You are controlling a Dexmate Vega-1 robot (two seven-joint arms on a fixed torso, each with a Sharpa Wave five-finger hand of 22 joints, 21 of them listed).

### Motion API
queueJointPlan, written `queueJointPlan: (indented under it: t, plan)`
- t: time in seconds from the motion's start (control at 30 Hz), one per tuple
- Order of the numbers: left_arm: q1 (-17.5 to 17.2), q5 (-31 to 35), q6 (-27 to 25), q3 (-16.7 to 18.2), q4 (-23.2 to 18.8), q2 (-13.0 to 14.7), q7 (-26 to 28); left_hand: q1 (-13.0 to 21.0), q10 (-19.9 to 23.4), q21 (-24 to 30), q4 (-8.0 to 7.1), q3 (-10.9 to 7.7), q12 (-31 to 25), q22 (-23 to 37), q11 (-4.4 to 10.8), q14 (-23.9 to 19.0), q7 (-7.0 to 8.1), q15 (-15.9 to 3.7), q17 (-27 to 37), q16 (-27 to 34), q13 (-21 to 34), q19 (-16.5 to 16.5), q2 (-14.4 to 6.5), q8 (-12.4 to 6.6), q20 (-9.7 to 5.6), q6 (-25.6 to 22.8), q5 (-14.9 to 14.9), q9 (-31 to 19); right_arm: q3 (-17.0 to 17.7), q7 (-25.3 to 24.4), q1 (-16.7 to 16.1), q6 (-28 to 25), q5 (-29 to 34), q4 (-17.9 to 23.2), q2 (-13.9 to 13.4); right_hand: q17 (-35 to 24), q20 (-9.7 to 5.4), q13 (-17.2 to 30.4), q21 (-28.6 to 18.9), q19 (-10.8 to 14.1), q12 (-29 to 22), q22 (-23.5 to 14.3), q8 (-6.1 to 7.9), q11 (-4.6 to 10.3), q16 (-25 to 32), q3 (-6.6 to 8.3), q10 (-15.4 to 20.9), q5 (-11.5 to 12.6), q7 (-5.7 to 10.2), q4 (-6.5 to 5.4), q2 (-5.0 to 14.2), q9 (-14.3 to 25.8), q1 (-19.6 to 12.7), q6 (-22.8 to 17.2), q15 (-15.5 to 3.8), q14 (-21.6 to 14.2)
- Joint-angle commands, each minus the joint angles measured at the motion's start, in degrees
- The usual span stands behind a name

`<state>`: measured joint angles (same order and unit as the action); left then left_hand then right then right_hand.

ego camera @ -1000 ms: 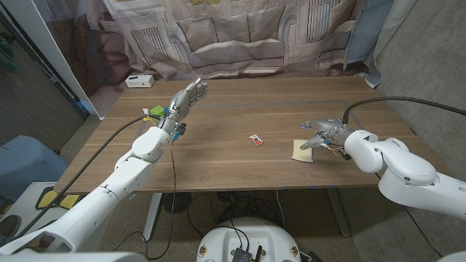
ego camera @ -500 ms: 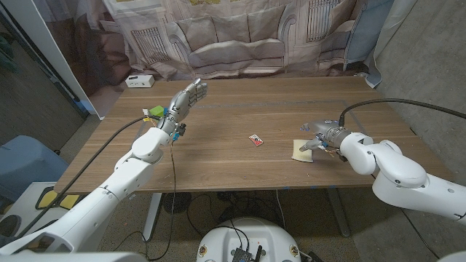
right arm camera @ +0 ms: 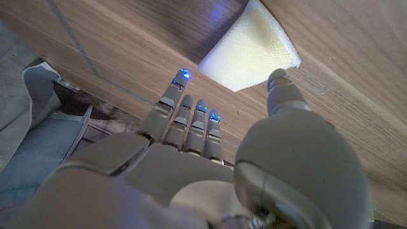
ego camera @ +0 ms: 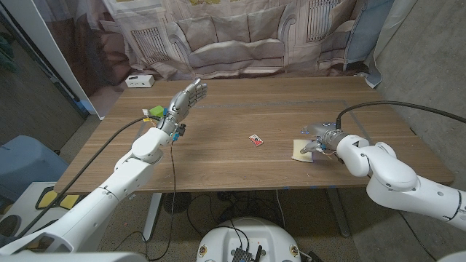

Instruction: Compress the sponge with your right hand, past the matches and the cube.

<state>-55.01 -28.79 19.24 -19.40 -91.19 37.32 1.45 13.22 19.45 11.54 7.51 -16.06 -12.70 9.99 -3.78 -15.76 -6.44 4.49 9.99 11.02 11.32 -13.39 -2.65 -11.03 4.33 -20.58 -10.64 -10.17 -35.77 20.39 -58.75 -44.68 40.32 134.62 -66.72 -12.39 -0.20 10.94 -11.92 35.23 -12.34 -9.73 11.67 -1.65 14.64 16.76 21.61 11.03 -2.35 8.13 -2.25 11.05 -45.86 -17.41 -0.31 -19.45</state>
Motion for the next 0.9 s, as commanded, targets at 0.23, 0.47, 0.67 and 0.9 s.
queueJointPlan:
  t: [0.23, 0.47, 0.67, 0.9]
  plan:
    - [1.05, -0.16, -0.27, -0.35, 0.80, -0.17, -0.72, 0.48, 0.46, -0.14, -0.10, -0.58, 0.09, 0.28, 0.02, -0.51, -0.03, 0.29, 0.31, -0.19, 0.32, -0.36, -0.06, 0.11, 0.07, -0.42, 0.15, -0.16, -0.59, 2.72, 1.13, 1.72, 0.56, -1.93, 1.76, -0.14, 0.10, -0.03, -0.33, 0.29, -0.12, -0.20, 0.12, 0.28, 0.16, -0.46, 0.23, 0.26, -0.14, -0.01, 0.25, 0.11, -0.34, -0.25, 0.10, -0.41]
    - [1.31, -0.36, -0.35, -0.44, 1.17, -0.25, -0.97, 0.54, 0.48, -0.14, -0.09, -0.62, 0.11, 0.28, -0.01, -0.48, 0.05, 0.32, 0.31, -0.21, 0.33, -0.37, -0.10, 0.10, 0.07, -0.47, 0.16, -0.16, -1.34, 3.54, 1.59, 1.71, 1.59, -2.63, 2.46, -0.14, 0.15, -0.04, -0.27, 0.29, -0.09, -0.20, 0.08, 0.23, 0.12, -0.50, 0.30, 0.29, -0.12, 0.03, 0.26, 0.11, -0.44, -0.26, 0.01, -0.41]
    - [1.58, -0.45, -0.22, -0.59, 1.68, -0.44, -1.20, 0.59, 0.48, -0.14, -0.09, -0.66, 0.13, 0.28, 0.11, -0.49, -0.04, 0.30, 0.31, -0.21, 0.33, -0.39, -0.17, 0.11, 0.08, -0.50, 0.16, -0.17, -1.40, 3.16, 1.69, 2.23, 1.84, -3.53, 2.96, -0.17, 0.16, -0.04, -0.26, 0.48, -0.18, -0.20, 0.18, 0.17, 0.16, -0.60, 0.68, 0.31, 0.09, -0.02, 0.32, 0.11, -0.40, -0.65, 0.10, -0.62]
    - [1.65, -0.54, -0.16, -0.55, 2.01, -0.54, -1.11, 0.64, 0.57, -0.15, -0.08, -0.69, 0.12, 0.28, -0.10, -0.42, -0.05, 0.31, 0.30, -0.24, 0.33, -0.36, -0.22, 0.11, 0.09, -0.52, 0.18, -0.17, -1.90, 3.24, 1.70, 1.94, 3.16, -4.29, 3.36, -0.21, 0.20, -0.04, -0.32, 0.87, -0.36, -0.21, 0.26, 0.23, 0.29, -0.70, 1.35, 0.33, 0.21, -0.09, 0.42, 0.10, -0.35, -1.07, 0.14, -1.05]
